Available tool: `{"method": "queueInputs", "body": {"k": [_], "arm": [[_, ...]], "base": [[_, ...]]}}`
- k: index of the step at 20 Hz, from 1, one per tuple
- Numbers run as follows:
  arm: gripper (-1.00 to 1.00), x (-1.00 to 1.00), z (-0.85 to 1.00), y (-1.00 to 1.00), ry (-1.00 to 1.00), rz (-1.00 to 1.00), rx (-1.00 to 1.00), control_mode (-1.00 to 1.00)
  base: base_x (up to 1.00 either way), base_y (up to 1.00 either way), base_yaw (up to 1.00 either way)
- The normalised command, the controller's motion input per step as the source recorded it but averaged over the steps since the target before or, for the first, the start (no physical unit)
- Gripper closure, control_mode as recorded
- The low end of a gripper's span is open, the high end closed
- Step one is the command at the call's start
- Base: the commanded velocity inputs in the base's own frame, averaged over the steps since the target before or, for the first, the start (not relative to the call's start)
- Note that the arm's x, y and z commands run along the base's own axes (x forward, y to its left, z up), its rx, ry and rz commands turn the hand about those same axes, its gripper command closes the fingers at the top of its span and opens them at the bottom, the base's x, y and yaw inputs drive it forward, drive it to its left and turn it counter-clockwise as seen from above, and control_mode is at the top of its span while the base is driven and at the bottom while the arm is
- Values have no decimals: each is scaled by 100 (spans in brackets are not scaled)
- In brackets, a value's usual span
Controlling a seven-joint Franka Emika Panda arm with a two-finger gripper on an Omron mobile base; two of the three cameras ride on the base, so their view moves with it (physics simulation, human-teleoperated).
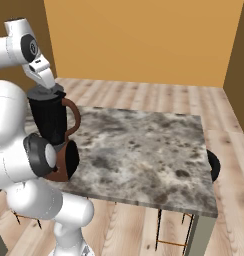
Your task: Open the blender lid, put the kiwi in the blender, close the lid, and start the blender.
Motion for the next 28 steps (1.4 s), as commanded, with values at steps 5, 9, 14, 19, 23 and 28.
{"method": "queueInputs", "body": {"k": [5,9,14,19,23,28], "arm": [[100,10,-22,-1,-2,0,1,-100],[100,4,-33,0,0,0,0,-100],[100,-10,-29,-7,4,0,1,-100],[100,-23,-4,-9,14,0,0,-100],[100,-16,-12,-3,18,0,0,-100],[100,-2,-33,0,12,0,0,-100]], "base": [[0,0,0],[0,0,0],[0,0,0],[0,0,0],[0,0,0],[0,0,0]]}}
